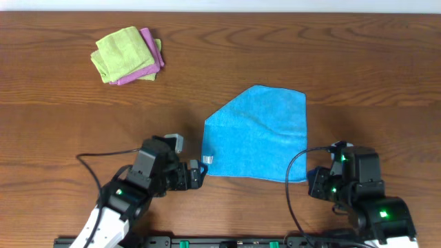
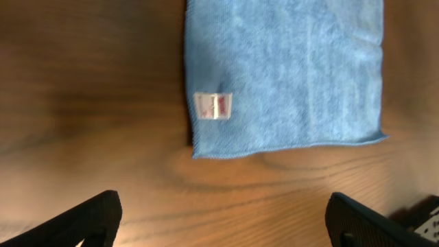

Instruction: Fold the cloth

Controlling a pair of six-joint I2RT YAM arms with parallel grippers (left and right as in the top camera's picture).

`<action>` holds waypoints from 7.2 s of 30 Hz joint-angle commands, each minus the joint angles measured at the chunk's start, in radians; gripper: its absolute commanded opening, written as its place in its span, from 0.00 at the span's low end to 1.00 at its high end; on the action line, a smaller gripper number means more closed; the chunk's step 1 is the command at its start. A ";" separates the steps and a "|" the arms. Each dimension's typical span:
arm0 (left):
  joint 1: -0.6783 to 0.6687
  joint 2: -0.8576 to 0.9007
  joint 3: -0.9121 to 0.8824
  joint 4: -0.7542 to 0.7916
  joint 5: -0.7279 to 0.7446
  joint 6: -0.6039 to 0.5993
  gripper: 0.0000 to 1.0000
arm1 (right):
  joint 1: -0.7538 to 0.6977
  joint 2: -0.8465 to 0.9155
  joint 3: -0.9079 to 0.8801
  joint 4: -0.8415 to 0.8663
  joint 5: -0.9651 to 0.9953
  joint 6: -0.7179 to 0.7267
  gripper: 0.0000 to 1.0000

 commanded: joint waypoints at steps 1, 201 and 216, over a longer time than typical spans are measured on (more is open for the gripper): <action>0.002 0.084 0.003 0.063 0.068 -0.010 0.97 | 0.004 -0.005 -0.031 0.000 -0.019 0.040 0.43; 0.184 0.607 0.280 0.416 0.492 0.067 0.06 | -0.226 0.589 0.135 0.050 -0.093 0.114 0.26; 0.184 0.607 0.280 0.411 0.492 0.085 0.06 | -0.226 0.639 -0.003 0.143 -0.260 0.148 0.45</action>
